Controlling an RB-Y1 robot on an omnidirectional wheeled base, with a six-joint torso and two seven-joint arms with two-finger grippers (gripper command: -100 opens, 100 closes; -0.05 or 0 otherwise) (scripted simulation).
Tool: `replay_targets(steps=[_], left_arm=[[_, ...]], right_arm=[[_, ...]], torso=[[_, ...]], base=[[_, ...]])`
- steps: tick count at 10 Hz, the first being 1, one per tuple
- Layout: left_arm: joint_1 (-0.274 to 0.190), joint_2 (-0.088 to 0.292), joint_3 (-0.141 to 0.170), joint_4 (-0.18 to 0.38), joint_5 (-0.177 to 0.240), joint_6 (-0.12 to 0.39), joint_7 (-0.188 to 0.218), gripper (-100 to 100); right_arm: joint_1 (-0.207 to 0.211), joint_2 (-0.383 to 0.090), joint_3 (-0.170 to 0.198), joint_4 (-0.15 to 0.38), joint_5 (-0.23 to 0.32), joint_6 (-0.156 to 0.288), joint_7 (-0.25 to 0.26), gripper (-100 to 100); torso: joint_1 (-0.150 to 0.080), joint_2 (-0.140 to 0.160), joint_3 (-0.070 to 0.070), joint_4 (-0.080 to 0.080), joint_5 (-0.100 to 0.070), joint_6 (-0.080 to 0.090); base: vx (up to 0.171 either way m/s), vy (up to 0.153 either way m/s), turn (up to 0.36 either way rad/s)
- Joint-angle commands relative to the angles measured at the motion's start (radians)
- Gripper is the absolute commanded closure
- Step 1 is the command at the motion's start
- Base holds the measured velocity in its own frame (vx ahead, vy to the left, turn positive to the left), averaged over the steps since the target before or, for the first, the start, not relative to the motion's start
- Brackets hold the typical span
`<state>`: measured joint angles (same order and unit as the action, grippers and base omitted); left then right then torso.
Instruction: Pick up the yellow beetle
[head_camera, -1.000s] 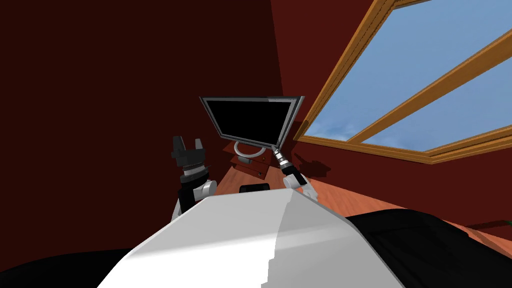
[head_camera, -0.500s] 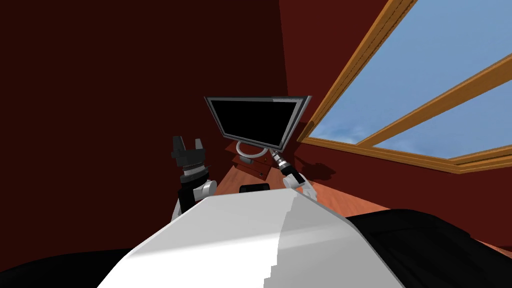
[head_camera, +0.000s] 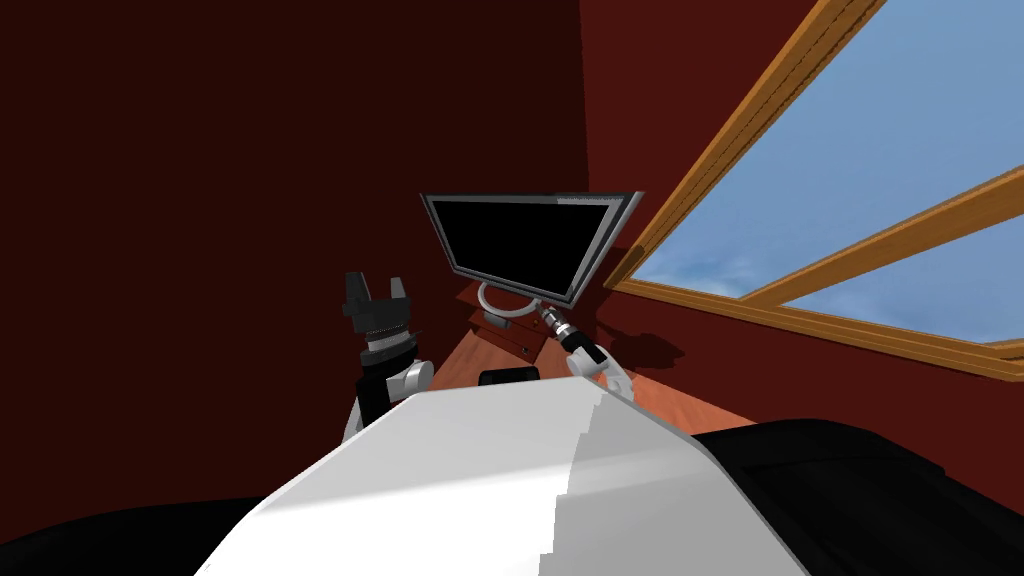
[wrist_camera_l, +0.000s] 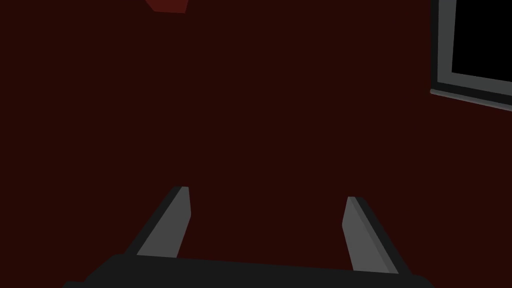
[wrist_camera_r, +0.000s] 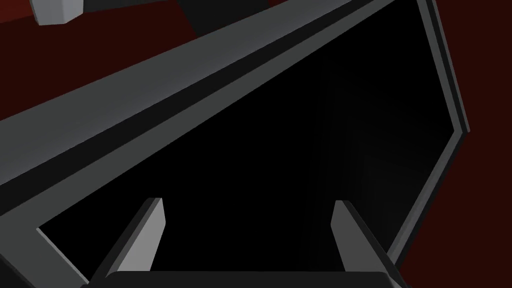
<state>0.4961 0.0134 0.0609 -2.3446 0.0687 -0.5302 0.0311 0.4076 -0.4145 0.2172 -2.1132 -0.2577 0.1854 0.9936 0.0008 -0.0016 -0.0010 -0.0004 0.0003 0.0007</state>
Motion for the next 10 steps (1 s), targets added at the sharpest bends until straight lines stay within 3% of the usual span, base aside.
replay_targets(steps=[1, 2, 3, 4, 5, 6, 8, 9, 10], left_arm=[[0.0, 0.0, 0.0, 0.0, 0.0, 0.0, 0.0, 0], [0.0, 0.0, 0.0, 0.0, 0.0, 0.0, 0.0, 0], [0.0, 0.0, 0.0, 0.0, 0.0, 0.0, 0.0, 0], [0.0, 0.0, 0.0, 0.0, 0.0, 0.0, 0.0, 0], [0.0, 0.0, 0.0, 0.0, 0.0, 0.0, 0.0, 0], [0.0, 0.0, 0.0, 0.0, 0.0, 0.0, 0.0, 0], [0.0, 0.0, 0.0, 0.0, 0.0, 0.0, 0.0, 0], [0.0, 0.0, 0.0, 0.0, 0.0, 0.0, 0.0, 0], [0.0, 0.0, 0.0, 0.0, 0.0, 0.0, 0.0, 0]], right_arm=[[-0.002, 0.0, 0.002, -0.002, 0.0, 0.016, 0.028, -100], [-0.013, -0.022, 0.013, 0.016, -0.009, 0.059, 0.069, -100], [-0.013, -0.022, 0.013, 0.016, -0.009, 0.059, 0.09, -100], [-0.023, -0.045, 0.023, 0.036, -0.018, 0.1, 0.119, -100], [-0.023, -0.045, 0.023, 0.036, -0.018, 0.102, 0.146, -100], [-0.034, -0.067, 0.034, 0.056, -0.027, 0.141, 0.176, -100], [-0.034, -0.067, 0.034, 0.056, -0.027, 0.144, 0.212, -100], [-0.045, -0.089, 0.045, 0.077, -0.036, 0.187, 0.253, -100], [-0.045, -0.089, 0.045, 0.077, -0.036, 0.187, 0.273, -100]], torso=[[0.0, 0.0, 0.0, 0.0, 0.0, 0.0], [0.0, 0.001, 0.001, 0.0, 0.0, 0.0], [0.0, 0.001, 0.0, 0.0, 0.0, 0.0], [0.0, 0.001, 0.0, 0.0, 0.0, 0.0], [0.0, 0.0, 0.0, 0.0, 0.0, 0.0], [0.0, 0.0, 0.0, 0.0, 0.0, 0.0], [0.0, 0.0, 0.0, 0.0, 0.0, 0.0], [0.0, 0.001, 0.001, 0.0, 0.0, 0.0], [0.0, 0.001, 0.0, 0.0, 0.0, 0.0]], base=[[0.008, 0.001, -0.017], [0.014, 0.008, 0.137], [0.02, 0.004, 0.096], [0.026, 0.007, 0.138], [0.025, 0.005, 0.078], [0.031, 0.01, 0.137], [0.017, 0.002, 0.044], [0.017, 0.007, 0.161], [0.019, 0.001, 0.079]])
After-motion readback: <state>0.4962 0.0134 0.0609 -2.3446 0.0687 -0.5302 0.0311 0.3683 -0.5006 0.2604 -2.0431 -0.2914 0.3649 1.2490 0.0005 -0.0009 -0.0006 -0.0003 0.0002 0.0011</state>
